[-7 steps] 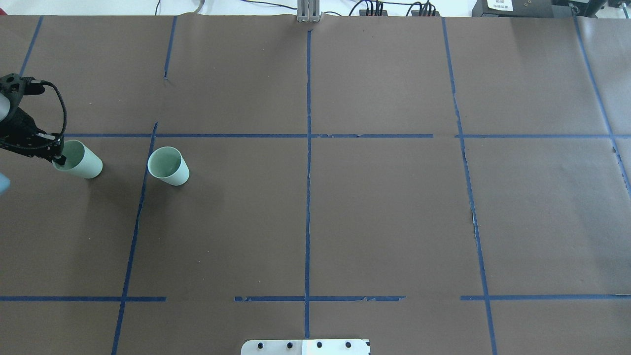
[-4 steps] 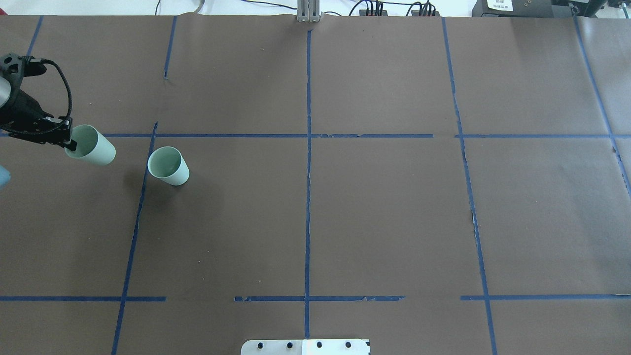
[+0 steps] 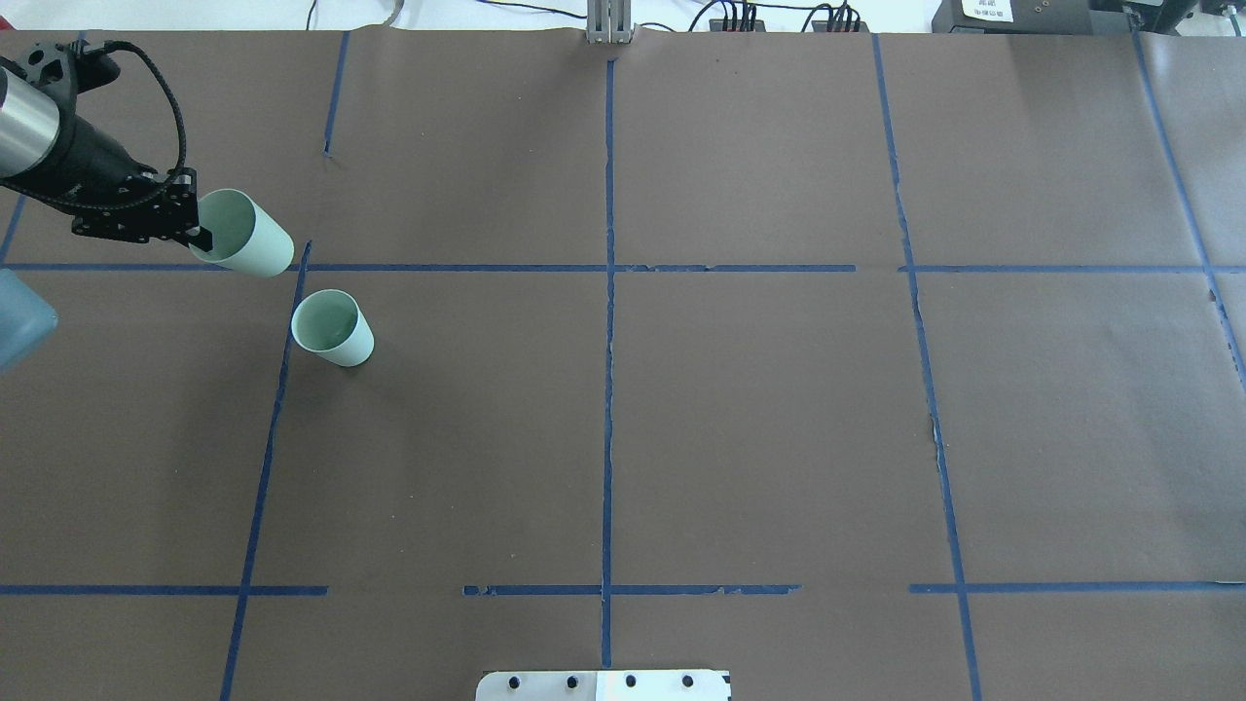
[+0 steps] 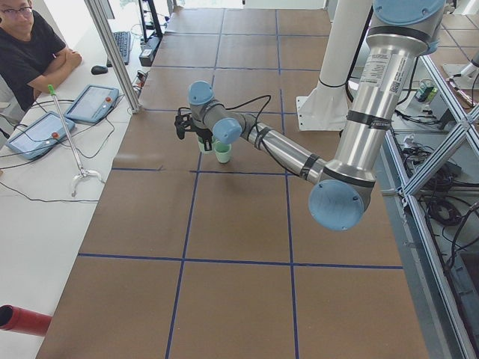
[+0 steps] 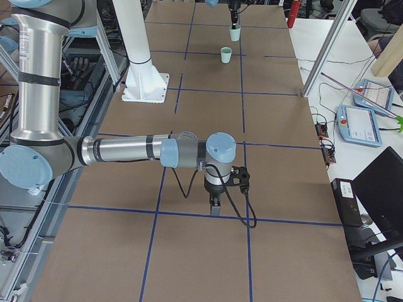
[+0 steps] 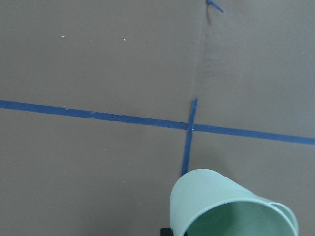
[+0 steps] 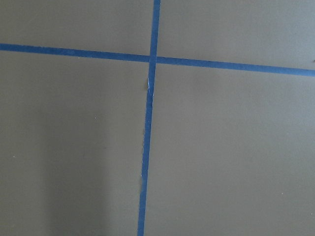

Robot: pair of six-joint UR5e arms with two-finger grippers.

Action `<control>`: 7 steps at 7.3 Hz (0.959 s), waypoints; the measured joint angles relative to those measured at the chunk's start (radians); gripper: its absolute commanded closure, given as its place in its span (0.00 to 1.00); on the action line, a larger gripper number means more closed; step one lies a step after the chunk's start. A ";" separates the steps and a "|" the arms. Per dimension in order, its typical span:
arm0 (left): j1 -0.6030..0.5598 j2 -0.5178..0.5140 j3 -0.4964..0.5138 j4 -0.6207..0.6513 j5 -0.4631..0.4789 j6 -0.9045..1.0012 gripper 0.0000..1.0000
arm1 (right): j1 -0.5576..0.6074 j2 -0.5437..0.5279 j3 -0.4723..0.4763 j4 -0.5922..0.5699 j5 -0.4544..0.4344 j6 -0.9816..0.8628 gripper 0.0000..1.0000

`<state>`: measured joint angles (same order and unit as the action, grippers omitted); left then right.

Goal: Stack cups
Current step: 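Lift the held cup and carry it toward the other green cup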

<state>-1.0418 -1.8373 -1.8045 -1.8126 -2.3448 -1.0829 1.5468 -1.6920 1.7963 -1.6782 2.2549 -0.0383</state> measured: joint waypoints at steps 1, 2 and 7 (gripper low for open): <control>0.032 -0.014 0.001 0.001 0.005 -0.037 1.00 | 0.000 0.000 0.000 0.000 0.000 0.000 0.00; 0.057 -0.019 0.001 0.001 0.010 -0.056 1.00 | 0.001 0.000 0.000 0.000 0.000 0.000 0.00; 0.106 -0.016 -0.009 0.004 0.016 -0.093 1.00 | 0.000 0.000 0.000 0.000 0.000 0.000 0.00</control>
<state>-0.9356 -1.8531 -1.8131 -1.8082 -2.3290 -1.1759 1.5469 -1.6920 1.7963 -1.6782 2.2550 -0.0384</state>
